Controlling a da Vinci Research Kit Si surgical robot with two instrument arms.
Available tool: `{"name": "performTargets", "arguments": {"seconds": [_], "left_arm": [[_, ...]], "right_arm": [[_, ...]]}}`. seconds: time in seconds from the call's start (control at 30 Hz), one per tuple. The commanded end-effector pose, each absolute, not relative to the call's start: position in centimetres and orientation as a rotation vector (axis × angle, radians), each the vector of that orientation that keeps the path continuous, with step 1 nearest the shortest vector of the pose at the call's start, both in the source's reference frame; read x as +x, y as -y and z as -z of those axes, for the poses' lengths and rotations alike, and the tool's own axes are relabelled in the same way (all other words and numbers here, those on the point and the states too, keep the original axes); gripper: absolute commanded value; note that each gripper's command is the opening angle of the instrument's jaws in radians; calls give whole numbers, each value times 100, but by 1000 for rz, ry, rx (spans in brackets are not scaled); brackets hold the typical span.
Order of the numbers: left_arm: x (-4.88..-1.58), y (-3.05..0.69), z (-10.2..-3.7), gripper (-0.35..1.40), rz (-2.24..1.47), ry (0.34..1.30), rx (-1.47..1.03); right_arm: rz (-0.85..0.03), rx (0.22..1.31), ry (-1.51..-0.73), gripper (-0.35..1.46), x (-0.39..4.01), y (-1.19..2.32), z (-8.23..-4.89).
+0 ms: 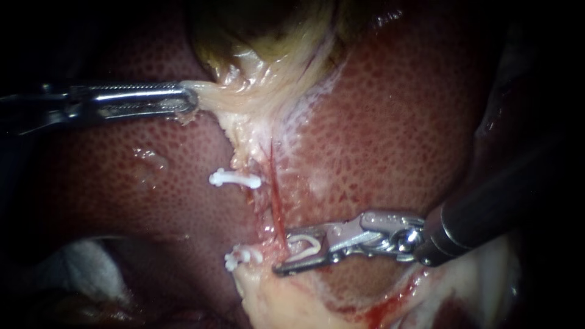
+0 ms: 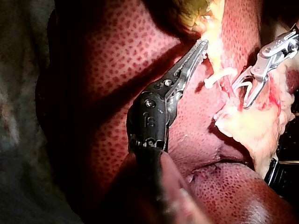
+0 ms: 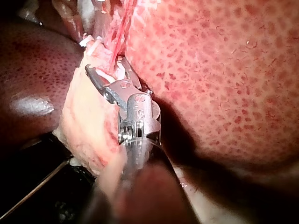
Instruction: Clipping first clip right tube
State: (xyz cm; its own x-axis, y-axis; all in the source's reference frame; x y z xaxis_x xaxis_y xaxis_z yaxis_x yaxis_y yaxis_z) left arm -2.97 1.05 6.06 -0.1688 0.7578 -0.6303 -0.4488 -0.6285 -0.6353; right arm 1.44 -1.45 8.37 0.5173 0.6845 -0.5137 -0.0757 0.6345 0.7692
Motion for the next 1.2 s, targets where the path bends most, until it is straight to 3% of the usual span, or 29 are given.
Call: {"name": "performTargets", "arguments": {"seconds": [0.03,0.3,0.63,1.2], "left_arm": [[-297,-104,-606,-35,-1892,388,-1272],[-297,-104,-605,-35,-1892,387,-1271],[-297,-104,-605,-35,-1892,388,-1271],[-297,-103,-604,-35,-1892,387,-1271]], "right_arm": [[-513,762,-923,47,144,145,-837],[-530,778,-926,48,140,127,-821],[-548,794,-984,47,133,95,-789],[-552,803,-1013,47,157,90,-798]]}}
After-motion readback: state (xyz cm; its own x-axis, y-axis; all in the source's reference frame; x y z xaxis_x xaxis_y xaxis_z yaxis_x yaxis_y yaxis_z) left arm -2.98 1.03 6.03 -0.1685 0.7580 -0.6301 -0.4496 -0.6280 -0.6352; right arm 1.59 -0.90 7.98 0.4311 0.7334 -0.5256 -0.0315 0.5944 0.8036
